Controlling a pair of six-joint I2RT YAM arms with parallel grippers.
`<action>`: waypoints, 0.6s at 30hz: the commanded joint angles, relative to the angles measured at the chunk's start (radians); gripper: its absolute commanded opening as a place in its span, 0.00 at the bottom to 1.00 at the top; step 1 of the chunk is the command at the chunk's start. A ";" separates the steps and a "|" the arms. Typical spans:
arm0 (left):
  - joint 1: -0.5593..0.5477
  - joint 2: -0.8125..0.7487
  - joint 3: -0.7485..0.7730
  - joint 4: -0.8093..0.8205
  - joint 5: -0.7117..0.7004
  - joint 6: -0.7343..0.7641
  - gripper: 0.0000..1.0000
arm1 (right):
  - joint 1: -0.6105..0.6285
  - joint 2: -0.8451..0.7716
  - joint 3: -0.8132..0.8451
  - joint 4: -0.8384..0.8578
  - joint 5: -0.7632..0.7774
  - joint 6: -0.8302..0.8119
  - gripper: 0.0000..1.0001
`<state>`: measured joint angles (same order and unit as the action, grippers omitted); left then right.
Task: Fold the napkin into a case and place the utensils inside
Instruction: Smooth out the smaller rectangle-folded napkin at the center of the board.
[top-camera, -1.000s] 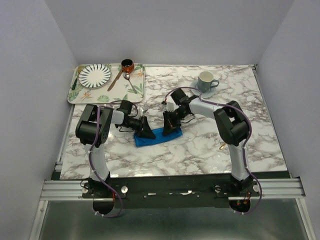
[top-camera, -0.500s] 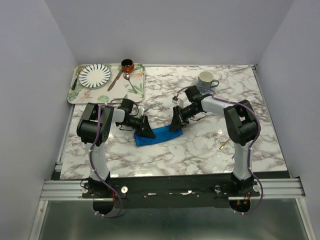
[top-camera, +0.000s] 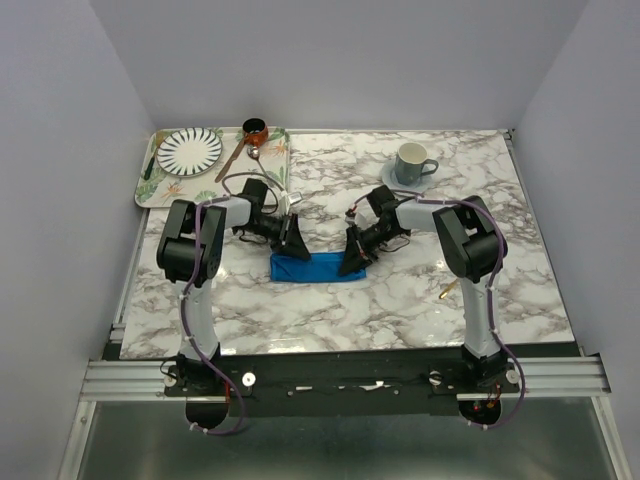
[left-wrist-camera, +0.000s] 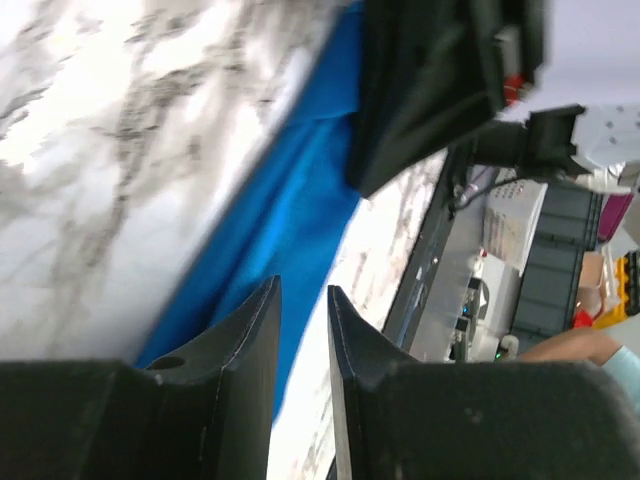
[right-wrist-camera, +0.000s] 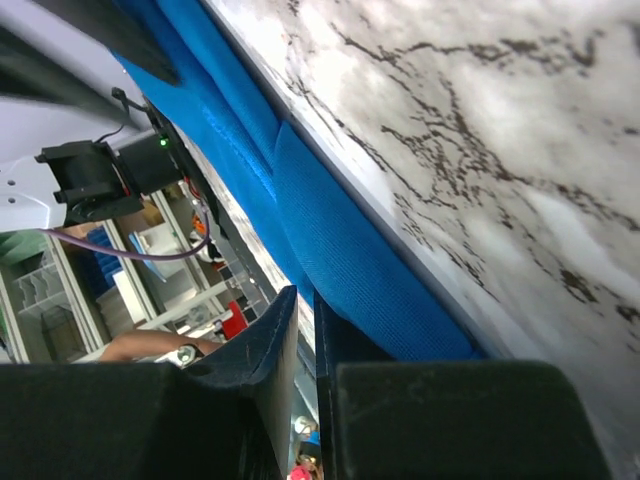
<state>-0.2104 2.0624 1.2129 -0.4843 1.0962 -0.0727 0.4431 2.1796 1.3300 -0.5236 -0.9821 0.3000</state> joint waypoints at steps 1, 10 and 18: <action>0.009 -0.102 0.050 -0.235 0.152 0.217 0.33 | -0.010 0.060 -0.031 0.010 0.135 0.007 0.20; 0.029 -0.035 -0.118 -0.134 0.091 0.194 0.32 | -0.017 0.068 -0.020 0.010 0.137 0.004 0.19; 0.045 0.096 -0.098 -0.082 0.080 0.171 0.31 | -0.023 0.069 -0.026 0.007 0.166 -0.019 0.19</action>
<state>-0.1741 2.1250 1.1217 -0.6258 1.2373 0.0650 0.4362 2.1864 1.3296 -0.5217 -0.9821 0.3233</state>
